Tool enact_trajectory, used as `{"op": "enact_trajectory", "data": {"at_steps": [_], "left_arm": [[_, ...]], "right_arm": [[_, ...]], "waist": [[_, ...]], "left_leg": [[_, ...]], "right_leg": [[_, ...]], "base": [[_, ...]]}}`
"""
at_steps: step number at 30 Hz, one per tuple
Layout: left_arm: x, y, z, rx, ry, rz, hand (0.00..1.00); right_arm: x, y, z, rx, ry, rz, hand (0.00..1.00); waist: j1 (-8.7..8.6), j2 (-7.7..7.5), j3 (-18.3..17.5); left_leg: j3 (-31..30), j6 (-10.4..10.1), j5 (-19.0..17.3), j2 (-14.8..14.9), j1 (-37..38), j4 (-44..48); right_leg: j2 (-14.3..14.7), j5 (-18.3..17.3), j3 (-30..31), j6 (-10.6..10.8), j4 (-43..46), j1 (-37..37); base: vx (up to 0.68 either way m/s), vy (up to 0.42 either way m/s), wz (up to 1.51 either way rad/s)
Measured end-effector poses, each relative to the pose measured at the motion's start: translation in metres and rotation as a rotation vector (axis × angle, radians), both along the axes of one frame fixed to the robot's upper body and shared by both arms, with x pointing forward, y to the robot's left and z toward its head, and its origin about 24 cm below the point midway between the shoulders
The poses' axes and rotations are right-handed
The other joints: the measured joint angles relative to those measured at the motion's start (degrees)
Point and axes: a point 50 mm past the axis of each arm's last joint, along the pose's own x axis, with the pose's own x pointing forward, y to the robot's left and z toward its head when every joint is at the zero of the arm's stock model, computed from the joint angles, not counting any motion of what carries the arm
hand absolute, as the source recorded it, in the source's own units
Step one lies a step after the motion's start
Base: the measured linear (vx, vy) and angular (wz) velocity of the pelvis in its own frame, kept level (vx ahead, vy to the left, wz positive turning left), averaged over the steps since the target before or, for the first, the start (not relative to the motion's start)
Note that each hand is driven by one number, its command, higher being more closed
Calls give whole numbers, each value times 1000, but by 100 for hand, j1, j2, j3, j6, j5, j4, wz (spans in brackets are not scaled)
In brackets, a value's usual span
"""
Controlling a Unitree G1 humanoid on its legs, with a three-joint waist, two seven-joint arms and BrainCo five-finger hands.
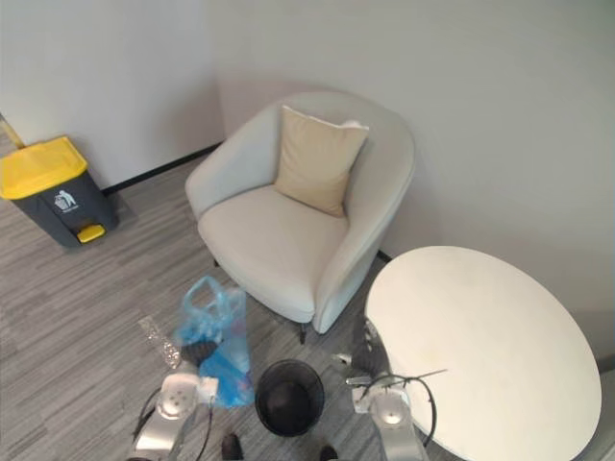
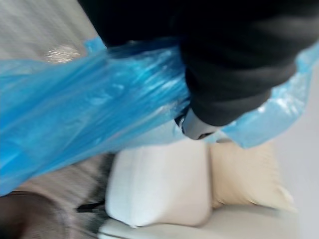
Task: Gather rubbish on tea table into small bin, then transfer packed bag to large trash can.
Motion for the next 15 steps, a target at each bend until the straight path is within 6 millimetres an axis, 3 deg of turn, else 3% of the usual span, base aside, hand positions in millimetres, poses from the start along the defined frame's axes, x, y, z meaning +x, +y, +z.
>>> {"op": "enact_trajectory", "data": {"at_steps": [8, 15], "left_arm": [[-31, 17, -33, -39, 194, 84, 100], [-46, 20, -47, -46, 285, 115, 100]], "right_arm": [[-28, -8, -37, 70, 222, -106, 0], [-33, -9, -45, 110, 277, -175, 0]], "waist": [[40, 50, 167], [72, 50, 425]], "left_leg": [[-8, -18, -49, -10, 183, 0], [130, -28, -80, -4, 324, 35]], "right_leg": [[-6, -79, -21, 5, 7, 199], [-14, -84, 67, 11, 156, 197]], "base": [[47, -6, 1], [18, 7, -10]]}}
